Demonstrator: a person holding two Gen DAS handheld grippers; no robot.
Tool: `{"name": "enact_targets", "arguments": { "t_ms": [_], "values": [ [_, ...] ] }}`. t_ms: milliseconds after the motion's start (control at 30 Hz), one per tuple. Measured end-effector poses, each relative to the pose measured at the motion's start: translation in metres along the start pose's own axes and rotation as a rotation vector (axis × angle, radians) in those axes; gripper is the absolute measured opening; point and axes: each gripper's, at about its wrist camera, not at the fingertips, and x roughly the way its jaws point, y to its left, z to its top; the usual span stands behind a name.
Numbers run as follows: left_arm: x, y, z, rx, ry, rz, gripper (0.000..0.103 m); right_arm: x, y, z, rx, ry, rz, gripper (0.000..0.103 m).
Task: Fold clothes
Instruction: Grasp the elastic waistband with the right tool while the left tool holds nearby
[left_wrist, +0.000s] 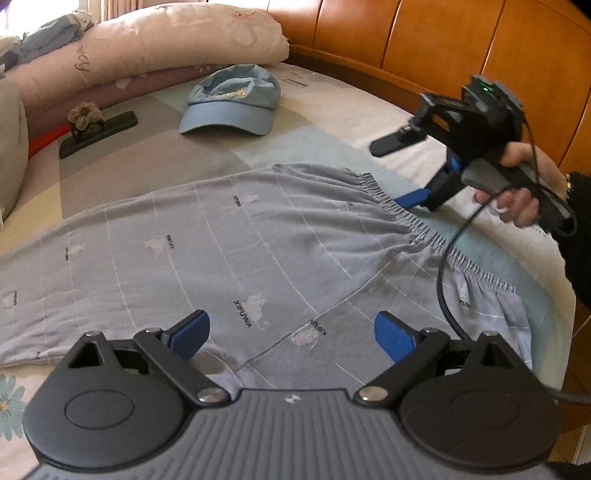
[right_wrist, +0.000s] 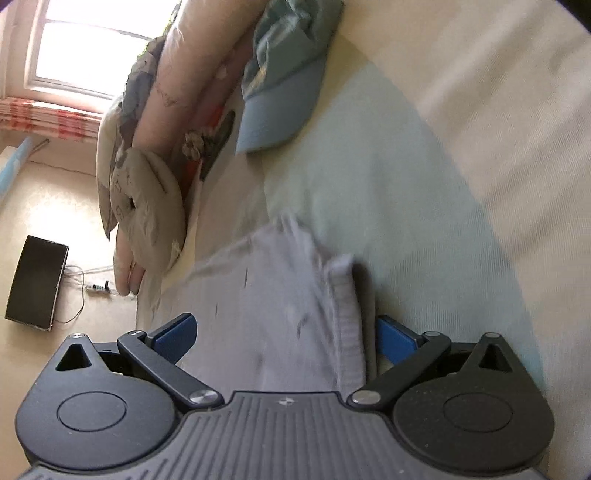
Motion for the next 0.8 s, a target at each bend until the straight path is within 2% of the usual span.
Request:
{"name": "enact_targets", "arguments": {
  "t_ms": [133, 300, 533, 633, 800],
  "values": [
    [0.004, -0.004, 0.001, 0.005, 0.002, -0.013, 0.096, 0.0, -0.001, -0.006, -0.015, -0.005, 0.025, 0.103],
    [0.002, -0.006, -0.001, 0.019, -0.001, -0.022, 0.096, -0.005, -0.014, -0.006, 0.005, -0.073, 0.156, 0.103],
    [0.004, -0.003, 0.0, 0.0, 0.003, -0.018, 0.096, -0.005, -0.025, -0.003, 0.033, -0.121, 0.278, 0.103],
    [0.004, -0.006, 0.0, 0.011, 0.007, -0.02, 0.096, 0.007, -0.016, 0.005, -0.002, -0.1, 0.244, 0.103],
    [0.004, -0.004, -0.001, 0.006, 0.005, -0.021, 0.096, 0.032, 0.009, 0.018, -0.09, -0.038, 0.119, 0.103]
  ]
}}
